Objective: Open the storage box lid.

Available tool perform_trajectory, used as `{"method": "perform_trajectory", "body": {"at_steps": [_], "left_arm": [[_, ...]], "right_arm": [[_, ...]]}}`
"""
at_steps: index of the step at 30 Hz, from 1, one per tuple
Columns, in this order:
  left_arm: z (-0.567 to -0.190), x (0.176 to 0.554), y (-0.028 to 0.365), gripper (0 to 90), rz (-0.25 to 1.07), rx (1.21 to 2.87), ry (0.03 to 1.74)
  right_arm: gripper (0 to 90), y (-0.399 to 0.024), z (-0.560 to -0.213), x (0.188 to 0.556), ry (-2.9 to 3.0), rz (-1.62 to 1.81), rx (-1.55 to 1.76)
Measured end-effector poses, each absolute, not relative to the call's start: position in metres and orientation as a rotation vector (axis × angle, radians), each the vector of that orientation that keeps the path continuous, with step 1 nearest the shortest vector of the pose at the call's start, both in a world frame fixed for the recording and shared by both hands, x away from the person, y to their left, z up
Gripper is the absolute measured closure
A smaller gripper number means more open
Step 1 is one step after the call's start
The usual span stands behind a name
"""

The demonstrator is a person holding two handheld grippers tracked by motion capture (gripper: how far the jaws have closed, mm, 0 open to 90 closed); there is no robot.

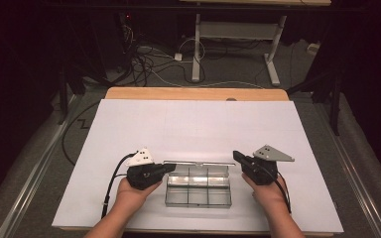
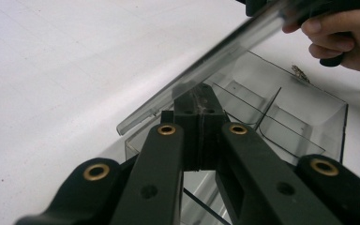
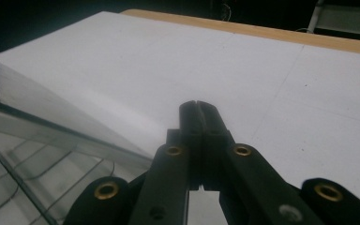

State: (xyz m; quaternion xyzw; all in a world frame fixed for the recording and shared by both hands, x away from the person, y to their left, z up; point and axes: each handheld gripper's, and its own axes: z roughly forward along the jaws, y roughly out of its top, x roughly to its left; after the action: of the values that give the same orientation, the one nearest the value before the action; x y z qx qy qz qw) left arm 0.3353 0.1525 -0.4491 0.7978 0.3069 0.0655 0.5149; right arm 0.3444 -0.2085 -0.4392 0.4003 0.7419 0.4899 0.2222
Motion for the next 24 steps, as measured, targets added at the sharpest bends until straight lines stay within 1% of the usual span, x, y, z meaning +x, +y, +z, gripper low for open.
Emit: {"method": "perform_trajectory", "body": {"at_steps": [24], "left_arm": [[-0.452, 0.350, 0.150, 87.6, 0.195, 1.918, 0.752]], "right_arm": [[90.0, -0.188, -0.429, 0.363, 2.032, 1.434, 1.070]]}}
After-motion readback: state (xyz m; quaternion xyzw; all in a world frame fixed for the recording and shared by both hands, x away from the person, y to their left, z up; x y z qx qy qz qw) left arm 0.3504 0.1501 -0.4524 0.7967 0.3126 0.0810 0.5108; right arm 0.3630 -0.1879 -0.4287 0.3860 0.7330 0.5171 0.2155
